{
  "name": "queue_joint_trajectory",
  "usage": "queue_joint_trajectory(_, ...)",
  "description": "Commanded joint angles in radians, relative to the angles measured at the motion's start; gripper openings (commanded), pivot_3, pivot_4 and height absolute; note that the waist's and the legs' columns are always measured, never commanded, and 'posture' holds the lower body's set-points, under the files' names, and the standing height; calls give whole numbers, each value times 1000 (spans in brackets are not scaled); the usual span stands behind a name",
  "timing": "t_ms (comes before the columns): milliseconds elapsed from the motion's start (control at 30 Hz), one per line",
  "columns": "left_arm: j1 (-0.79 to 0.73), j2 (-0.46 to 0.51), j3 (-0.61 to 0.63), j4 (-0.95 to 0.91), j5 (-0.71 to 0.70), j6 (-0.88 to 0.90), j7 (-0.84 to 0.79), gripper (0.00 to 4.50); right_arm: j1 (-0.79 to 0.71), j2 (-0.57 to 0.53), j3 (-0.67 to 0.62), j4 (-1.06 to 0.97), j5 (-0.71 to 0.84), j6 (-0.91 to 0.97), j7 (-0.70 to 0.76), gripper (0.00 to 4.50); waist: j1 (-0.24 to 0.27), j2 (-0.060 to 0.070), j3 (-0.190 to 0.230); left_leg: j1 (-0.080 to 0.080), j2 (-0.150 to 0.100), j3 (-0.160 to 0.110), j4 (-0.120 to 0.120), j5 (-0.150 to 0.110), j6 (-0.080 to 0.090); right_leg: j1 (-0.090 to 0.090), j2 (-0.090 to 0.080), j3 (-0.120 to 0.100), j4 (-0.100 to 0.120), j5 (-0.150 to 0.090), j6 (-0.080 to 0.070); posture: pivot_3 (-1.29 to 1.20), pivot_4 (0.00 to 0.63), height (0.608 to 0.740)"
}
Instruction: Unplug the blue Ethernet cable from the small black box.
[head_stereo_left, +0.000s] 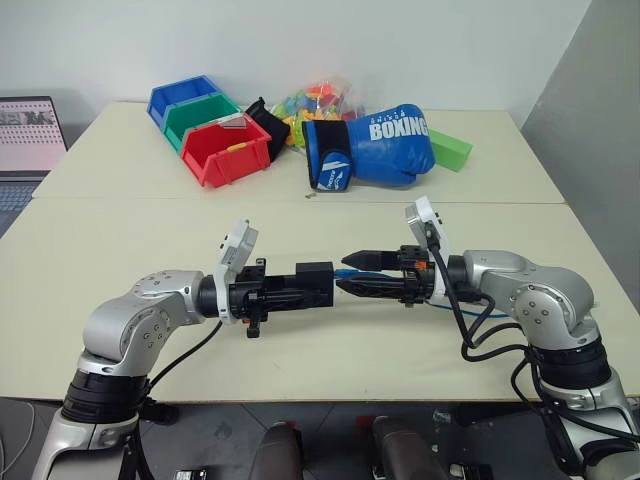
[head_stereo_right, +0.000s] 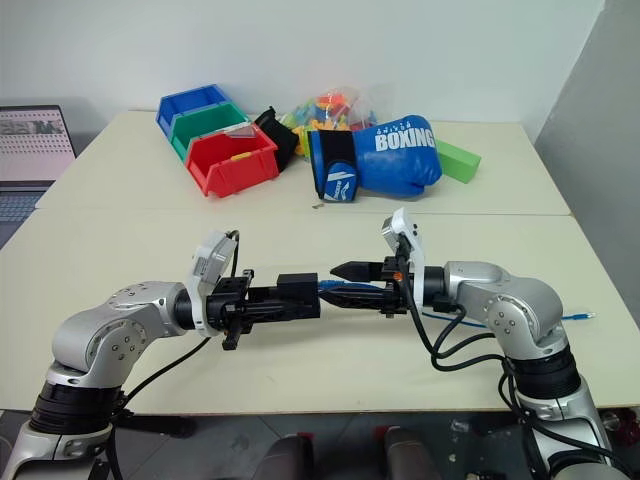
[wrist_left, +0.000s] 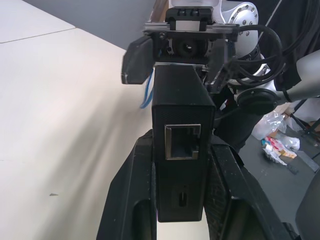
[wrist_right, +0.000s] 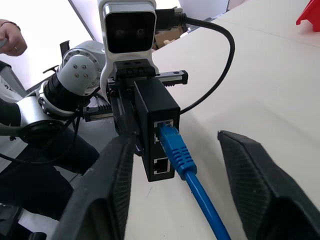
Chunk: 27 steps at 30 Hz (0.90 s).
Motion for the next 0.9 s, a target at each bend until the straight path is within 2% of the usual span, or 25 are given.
queue_joint_trajectory(33,-18,-5,16,-39,-23,-7,2,800,-24,-9,4,-18,-5,-8,13,1728,0,0,0,0,0,0,0,0,0,0,0,0,0,0,0,0,150,740)
queue_joint_trajectory(200,-22,-10,15,-37,-27,-8,2,800,-27,-11,9,-18,-13,-10,26,402,0,0,0,0,0,0,0,0,0,0,0,0,0,0,0,0,150,740)
queue_joint_trajectory(267,-22,-11,11,-38,-28,-8,-4,800,-30,-9,8,-16,-10,-7,29,69,0,0,0,0,0,0,0,0,0,0,0,0,0,0,0,0,150,740)
queue_joint_trajectory(600,13,19,-6,-56,-11,-24,-61,800,-64,-7,-34,13,74,66,40,54,0,0,0,0,0,0,0,0,0,0,0,0,0,0,0,0,150,740)
queue_joint_trajectory(900,36,-1,12,-52,-35,-35,-67,800,-66,-7,-41,-25,120,94,51,54,-1,0,0,0,0,0,0,0,0,0,0,0,-1,0,0,0,150,740)
